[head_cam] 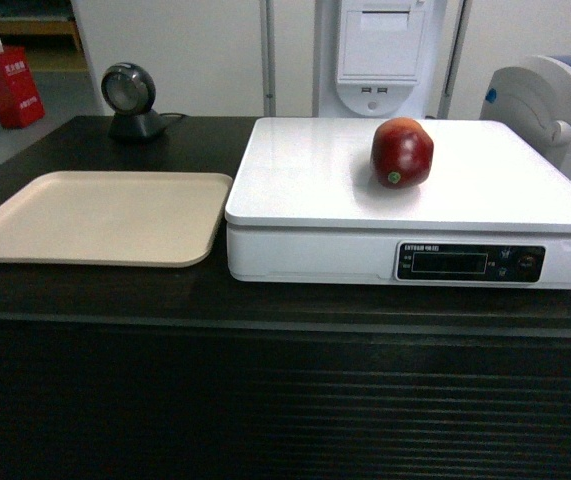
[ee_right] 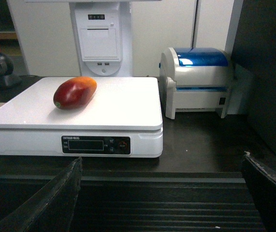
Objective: Place dark red mango on scale at checkout
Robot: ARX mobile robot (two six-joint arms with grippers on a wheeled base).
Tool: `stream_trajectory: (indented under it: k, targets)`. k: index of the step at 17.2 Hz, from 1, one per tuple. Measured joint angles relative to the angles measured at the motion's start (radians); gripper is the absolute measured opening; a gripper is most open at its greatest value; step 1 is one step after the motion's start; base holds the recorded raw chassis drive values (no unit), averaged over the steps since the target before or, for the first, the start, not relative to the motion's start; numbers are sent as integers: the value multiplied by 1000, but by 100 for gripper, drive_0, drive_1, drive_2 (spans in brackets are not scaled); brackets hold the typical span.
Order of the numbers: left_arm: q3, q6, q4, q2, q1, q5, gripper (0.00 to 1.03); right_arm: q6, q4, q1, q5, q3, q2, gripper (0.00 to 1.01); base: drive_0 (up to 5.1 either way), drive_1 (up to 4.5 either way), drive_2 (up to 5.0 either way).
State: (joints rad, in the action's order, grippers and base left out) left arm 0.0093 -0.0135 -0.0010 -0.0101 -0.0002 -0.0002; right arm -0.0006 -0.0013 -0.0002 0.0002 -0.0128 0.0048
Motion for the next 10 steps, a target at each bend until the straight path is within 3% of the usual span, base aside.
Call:
stream_trajectory:
  k: [10]
  targets:
    - [0,3,-2,0,0,0,98,1,-2,0,0,0,0,98,0,0,0]
